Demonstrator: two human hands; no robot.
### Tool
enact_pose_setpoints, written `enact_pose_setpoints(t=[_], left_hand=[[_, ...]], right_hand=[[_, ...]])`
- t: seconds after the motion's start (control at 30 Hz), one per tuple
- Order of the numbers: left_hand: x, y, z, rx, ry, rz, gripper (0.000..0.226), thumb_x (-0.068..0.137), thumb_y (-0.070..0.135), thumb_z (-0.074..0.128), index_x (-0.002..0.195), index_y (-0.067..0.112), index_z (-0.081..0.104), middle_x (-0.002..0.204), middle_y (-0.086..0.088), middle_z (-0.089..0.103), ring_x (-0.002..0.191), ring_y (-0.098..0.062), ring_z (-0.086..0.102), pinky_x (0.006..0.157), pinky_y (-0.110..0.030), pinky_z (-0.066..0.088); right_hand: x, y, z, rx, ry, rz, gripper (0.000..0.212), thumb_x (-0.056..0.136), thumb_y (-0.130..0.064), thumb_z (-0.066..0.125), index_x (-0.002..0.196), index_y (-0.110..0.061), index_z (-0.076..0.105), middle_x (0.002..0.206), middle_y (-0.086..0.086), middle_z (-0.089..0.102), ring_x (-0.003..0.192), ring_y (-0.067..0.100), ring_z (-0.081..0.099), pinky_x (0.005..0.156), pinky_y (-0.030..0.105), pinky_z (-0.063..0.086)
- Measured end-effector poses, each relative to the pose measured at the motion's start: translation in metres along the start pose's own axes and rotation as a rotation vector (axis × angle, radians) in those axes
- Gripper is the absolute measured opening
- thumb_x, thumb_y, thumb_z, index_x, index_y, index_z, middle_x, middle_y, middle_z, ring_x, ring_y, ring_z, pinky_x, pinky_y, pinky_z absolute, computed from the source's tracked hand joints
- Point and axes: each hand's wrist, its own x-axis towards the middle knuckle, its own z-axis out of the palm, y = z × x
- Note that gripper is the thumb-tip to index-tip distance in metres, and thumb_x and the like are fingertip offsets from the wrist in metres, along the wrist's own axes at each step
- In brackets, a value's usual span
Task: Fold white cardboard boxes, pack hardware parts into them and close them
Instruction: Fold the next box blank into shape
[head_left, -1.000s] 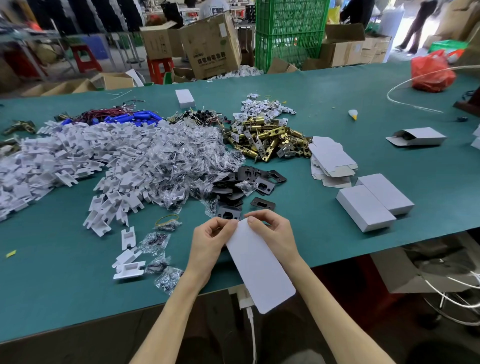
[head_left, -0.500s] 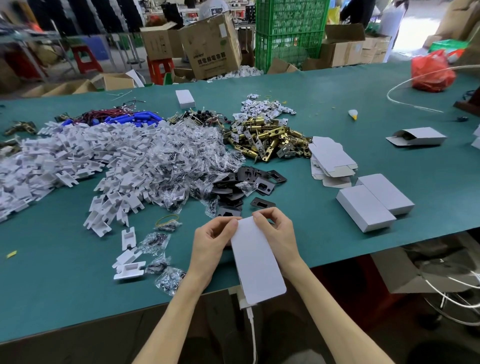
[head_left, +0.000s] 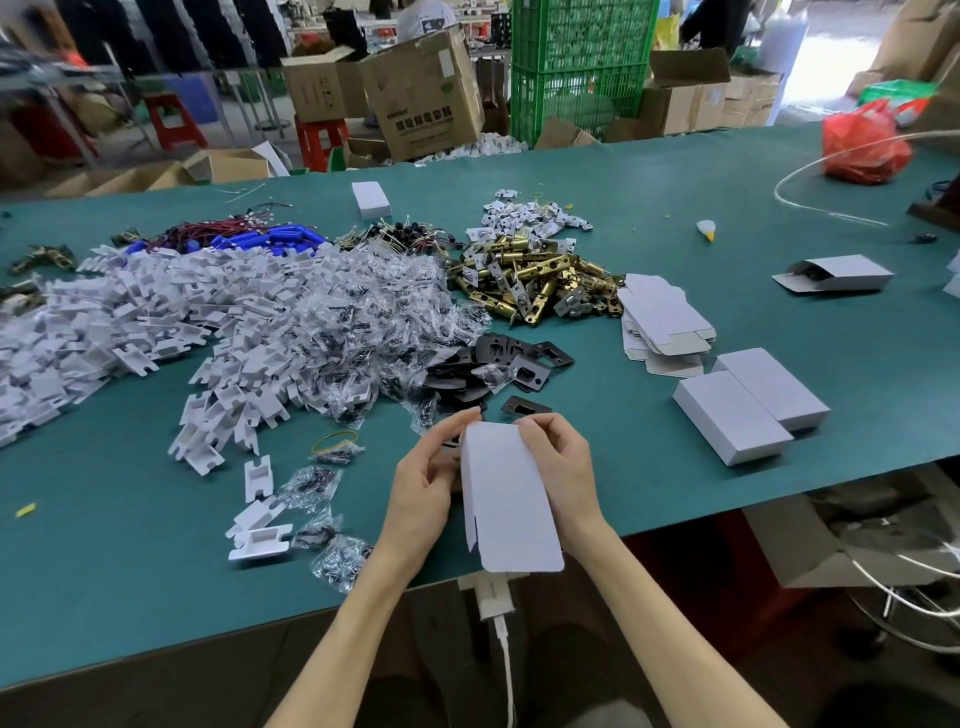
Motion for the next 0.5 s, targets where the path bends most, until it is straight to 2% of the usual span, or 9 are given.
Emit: enact_pose_setpoints(t=[0.07,0.13,0.23,0.33,0.4,0.5], left_hand=[[-0.0005,-0.0012,0.0012,0.021,-0.01,0.003,0.052,0.097,-0.004,0.064,0.131,0.036,0.063,0.12,0.006,0.073,0.095,-0.023,0.071,0.079,-0.037,0.059],[-0.0003,-0.0032,0.002,0.001,-0.001,-0.005,0.046,0.094,0.003,0.074,0.126,0.034,0.063,0.121,0.005,0.071,0.1,-0.025,0.072,0.084,-0.041,0.06],[0.0007,-0.0048,0.0017,-0.012,0.025,0.0,0.044,0.09,0.0,0.076,0.123,0.026,0.064,0.12,0.004,0.07,0.101,-0.022,0.072,0.084,-0.033,0.058],[0.0015,-0.006,0.0031,-0.038,0.028,-0.009,0.037,0.089,-0.002,0.077,0.117,0.017,0.064,0.114,0.004,0.072,0.098,-0.021,0.073,0.076,-0.029,0.06],[0.002,-0.0074,0.0049,-0.067,0.029,-0.034,0.029,0.089,0.006,0.078,0.114,0.01,0.063,0.107,0.0,0.075,0.093,-0.022,0.075,0.07,-0.031,0.061],[0.0019,-0.0072,0.0053,-0.037,0.063,-0.074,0.031,0.089,0.025,0.078,0.11,0.006,0.065,0.098,-0.004,0.077,0.078,-0.023,0.076,0.066,-0.026,0.058]], right_hand=[[0.0,-0.0009,0.0004,0.0,-0.003,0.023,0.02,0.101,-0.027,0.058,0.091,-0.012,0.066,0.088,0.009,0.068,0.074,0.012,0.06,0.064,0.031,0.046],[-0.0004,-0.0014,0.0003,0.006,-0.02,0.034,0.03,0.104,-0.032,0.054,0.092,-0.008,0.067,0.081,0.008,0.067,0.068,0.011,0.06,0.059,0.027,0.044],[-0.0014,-0.0012,-0.0013,0.078,-0.034,0.048,0.036,0.107,-0.035,0.05,0.096,-0.006,0.069,0.085,0.007,0.072,0.072,0.013,0.065,0.059,0.024,0.046],[-0.0017,-0.0006,-0.0023,0.161,-0.07,0.025,0.03,0.109,-0.027,0.047,0.101,-0.008,0.069,0.09,0.011,0.072,0.078,0.02,0.066,0.063,0.029,0.051],[-0.0014,-0.0027,-0.0012,0.266,-0.121,0.024,0.03,0.109,-0.026,0.045,0.105,-0.007,0.068,0.091,0.013,0.073,0.07,0.023,0.066,0.057,0.03,0.053],[-0.0019,-0.0064,0.0001,0.301,-0.157,0.027,0.041,0.104,-0.043,0.047,0.116,-0.01,0.069,0.104,0.01,0.075,0.066,0.022,0.068,0.056,0.029,0.057]])
